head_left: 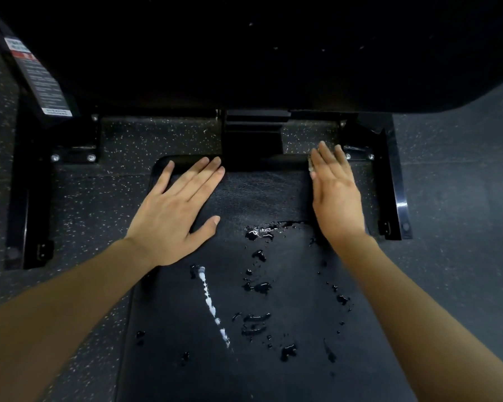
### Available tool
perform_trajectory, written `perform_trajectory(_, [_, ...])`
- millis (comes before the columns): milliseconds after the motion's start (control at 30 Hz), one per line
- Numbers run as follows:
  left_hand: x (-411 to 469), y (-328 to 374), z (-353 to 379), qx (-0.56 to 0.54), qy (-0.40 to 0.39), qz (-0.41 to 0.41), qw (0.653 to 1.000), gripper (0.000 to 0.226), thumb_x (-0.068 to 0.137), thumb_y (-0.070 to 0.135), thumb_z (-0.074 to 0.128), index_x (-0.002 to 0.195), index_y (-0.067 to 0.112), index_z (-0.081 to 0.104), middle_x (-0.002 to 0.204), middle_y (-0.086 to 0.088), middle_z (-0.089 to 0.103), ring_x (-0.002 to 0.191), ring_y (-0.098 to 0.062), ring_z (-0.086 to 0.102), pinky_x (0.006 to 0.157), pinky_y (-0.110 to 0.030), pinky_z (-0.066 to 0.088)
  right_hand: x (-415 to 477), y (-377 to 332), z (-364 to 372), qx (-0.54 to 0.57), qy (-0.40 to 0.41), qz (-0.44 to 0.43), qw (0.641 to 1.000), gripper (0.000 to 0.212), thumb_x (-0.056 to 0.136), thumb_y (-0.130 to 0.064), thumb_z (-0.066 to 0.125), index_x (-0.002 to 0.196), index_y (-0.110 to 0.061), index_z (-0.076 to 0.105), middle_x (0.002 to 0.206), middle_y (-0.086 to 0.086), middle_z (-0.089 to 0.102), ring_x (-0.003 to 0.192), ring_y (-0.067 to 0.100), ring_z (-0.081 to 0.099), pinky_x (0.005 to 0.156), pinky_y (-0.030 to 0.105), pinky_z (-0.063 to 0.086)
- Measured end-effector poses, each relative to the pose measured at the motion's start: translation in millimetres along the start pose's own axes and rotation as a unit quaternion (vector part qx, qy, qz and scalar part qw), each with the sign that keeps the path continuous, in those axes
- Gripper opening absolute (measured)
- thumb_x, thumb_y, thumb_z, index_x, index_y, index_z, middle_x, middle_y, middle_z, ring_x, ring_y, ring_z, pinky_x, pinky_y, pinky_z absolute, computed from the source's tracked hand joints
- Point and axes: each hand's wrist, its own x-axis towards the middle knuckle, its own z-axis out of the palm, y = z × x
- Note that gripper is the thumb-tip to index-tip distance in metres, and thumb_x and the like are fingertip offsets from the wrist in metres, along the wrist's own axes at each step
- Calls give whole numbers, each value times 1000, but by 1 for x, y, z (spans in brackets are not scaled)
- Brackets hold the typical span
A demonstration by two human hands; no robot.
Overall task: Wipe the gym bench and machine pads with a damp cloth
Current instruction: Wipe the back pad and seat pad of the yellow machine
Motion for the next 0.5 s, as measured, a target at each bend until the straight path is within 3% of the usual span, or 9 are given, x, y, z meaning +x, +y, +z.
perform_trajectory(100, [0, 0, 0, 3, -2, 0, 1000, 74, 96, 50, 27, 158, 13, 16, 166, 1, 10, 153, -13, 7, 124, -46, 0, -1, -20, 8, 13, 29, 27, 999, 39, 105, -11, 42, 141, 3, 47, 151, 16, 42, 146, 35, 27, 118, 50, 30])
perform_trajectory(233, [0, 0, 0, 5, -2, 0, 1000, 74, 96, 50, 27, 158, 13, 16, 166, 1, 10, 153, -14, 7, 124, -48, 2, -7, -47, 21, 14, 54, -66, 996, 42, 98, -13, 38, 129, 9, 57, 138, 24, 55, 133, 42, 46, 111, 54, 38])
perform_trajectory(367, [0, 0, 0, 2, 1, 1, 1000, 73, 96, 50, 27, 158, 13, 17, 166, 1, 12, 153, -14, 9, 124, -49, 4, -11, -54, 25, -52, 5, -140, 989, 49, 99, -26, 31, 136, -5, 55, 144, 9, 53, 139, 31, 42, 115, 50, 34])
perform_trajectory(500, [0, 0, -1, -1, 0, 3, 1000, 73, 96, 50, 28, 158, 13, 18, 166, 1, 13, 153, -14, 10, 123, -49, 3, -7, -21, 10, -66, -25, -141, 987, 46, 100, -19, 34, 143, -10, 49, 152, 5, 44, 145, 30, 33, 116, 48, 24])
